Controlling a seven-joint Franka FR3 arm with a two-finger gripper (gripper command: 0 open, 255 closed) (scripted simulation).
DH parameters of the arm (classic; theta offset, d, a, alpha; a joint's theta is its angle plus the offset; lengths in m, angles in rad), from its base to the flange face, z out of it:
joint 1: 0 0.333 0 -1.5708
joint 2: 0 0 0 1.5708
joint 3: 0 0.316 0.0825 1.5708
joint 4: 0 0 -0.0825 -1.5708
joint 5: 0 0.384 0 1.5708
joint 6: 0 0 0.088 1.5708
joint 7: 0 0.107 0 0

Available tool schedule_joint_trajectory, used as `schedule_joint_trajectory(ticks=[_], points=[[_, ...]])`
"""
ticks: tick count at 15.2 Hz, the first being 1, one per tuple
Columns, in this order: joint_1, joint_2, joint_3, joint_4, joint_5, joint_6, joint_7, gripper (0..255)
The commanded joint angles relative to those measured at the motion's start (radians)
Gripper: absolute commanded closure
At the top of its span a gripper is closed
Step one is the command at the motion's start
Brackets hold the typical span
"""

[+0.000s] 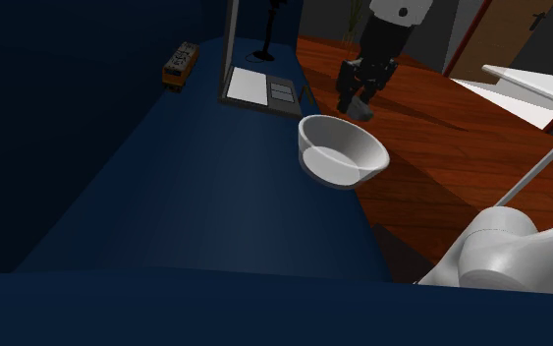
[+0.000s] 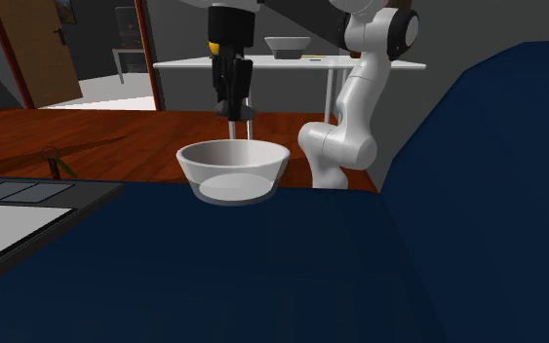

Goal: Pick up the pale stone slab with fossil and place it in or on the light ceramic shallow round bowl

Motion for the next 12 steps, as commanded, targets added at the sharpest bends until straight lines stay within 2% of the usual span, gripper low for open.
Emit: schedule_joint_trajectory(ticks=[1, 8, 12], points=[[0.0, -0.011, -0.001, -0.035, 0.0, 0.024, -0.001, 255], [0.002, -0.036, 0.0, -0.148, 0.002, 0.112, 0.002, 255], [0.002, -0.037, 0.001, -0.157, 0.002, 0.119, 0.002, 255]])
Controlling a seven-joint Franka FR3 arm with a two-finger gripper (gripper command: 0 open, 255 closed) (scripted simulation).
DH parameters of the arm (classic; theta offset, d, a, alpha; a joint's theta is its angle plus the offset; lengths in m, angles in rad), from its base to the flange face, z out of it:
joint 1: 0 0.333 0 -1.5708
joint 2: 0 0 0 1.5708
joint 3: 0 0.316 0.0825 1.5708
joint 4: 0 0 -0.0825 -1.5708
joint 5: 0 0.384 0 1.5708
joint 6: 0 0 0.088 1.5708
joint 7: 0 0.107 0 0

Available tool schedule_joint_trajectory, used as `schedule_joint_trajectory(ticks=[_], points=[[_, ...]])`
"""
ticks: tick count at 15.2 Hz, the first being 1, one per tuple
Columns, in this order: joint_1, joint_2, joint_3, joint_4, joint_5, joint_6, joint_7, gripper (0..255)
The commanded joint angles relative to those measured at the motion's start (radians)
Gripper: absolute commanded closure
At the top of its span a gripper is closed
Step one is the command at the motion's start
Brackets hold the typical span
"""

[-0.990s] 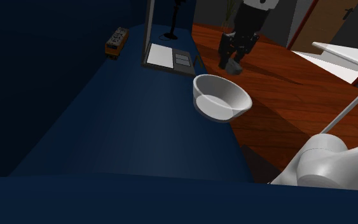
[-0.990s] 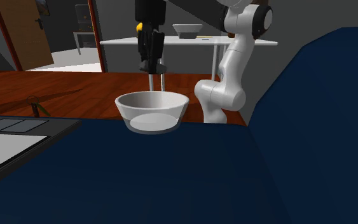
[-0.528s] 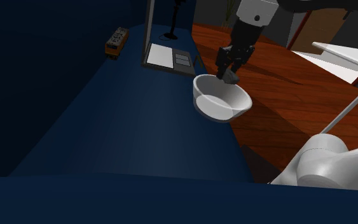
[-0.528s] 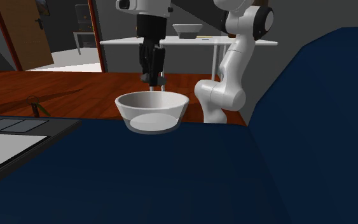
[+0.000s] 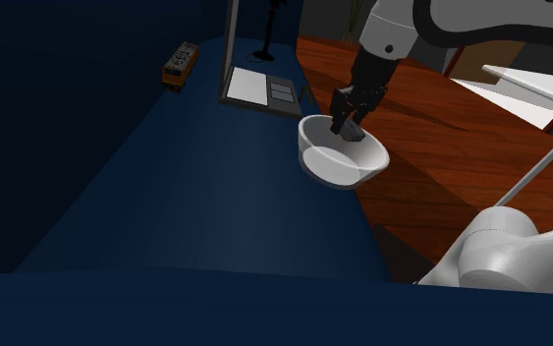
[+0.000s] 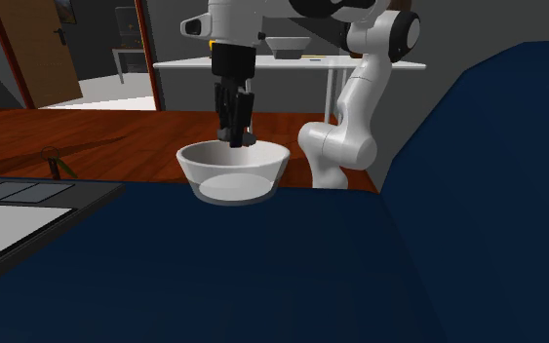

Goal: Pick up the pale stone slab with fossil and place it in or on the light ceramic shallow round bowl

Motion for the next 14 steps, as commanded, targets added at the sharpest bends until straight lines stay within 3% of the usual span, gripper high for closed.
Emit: schedule_joint_trajectory(ticks=[1, 4, 5, 10, 14], points=[[0.0, 0.0, 0.0, -0.001, 0.0, 0.001, 0.0, 255], [0.0, 0.0, 0.0, -0.001, 0.0, 0.001, 0.0, 255], [0.0, 0.0, 0.0, -0.001, 0.0, 0.001, 0.0, 0], [0.0, 0.0, 0.0, -0.001, 0.0, 0.001, 0.0, 0], [-0.001, 0.018, 0.001, 0.141, 0.0, -0.122, 0.001, 0]])
